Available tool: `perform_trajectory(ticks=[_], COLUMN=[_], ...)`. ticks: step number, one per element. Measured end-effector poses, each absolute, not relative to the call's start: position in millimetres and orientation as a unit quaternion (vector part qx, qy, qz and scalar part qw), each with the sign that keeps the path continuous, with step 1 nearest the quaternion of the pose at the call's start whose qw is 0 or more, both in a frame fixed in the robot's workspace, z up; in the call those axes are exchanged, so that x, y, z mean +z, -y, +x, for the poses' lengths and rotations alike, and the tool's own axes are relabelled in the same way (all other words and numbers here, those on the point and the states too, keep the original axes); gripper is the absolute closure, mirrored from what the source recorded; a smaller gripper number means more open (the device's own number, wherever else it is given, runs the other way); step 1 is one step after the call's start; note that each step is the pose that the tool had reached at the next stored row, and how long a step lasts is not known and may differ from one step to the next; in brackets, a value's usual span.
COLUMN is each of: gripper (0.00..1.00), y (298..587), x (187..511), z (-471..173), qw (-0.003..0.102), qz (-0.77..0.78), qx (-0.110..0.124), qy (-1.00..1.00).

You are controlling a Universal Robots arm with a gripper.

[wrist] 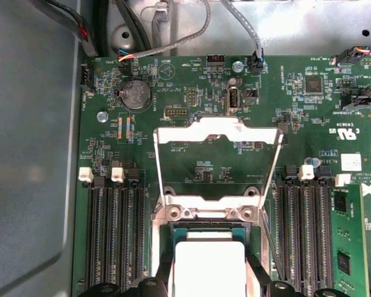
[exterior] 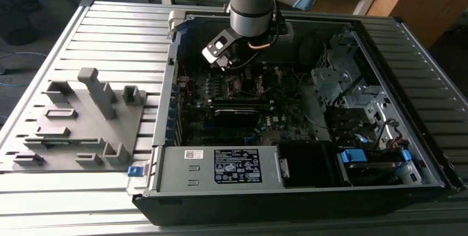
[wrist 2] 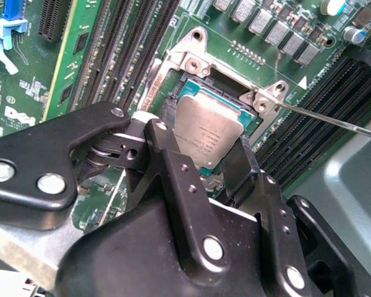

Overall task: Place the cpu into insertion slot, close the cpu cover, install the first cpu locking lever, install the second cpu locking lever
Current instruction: 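Place the cpu into insertion slot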

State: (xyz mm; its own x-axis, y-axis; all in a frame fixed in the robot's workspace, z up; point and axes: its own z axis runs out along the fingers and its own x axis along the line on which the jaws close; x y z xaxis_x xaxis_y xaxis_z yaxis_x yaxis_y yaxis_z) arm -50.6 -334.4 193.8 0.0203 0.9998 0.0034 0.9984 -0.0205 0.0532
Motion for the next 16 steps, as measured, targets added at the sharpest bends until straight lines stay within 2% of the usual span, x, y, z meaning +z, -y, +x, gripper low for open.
perform_trajectory(ticks=[16], gripper=[0.46], y=[334.3], x=[193.3], z=[-50.6], qw=[0.018], qz=[0.714], qx=[0.020], qy=[-0.700])
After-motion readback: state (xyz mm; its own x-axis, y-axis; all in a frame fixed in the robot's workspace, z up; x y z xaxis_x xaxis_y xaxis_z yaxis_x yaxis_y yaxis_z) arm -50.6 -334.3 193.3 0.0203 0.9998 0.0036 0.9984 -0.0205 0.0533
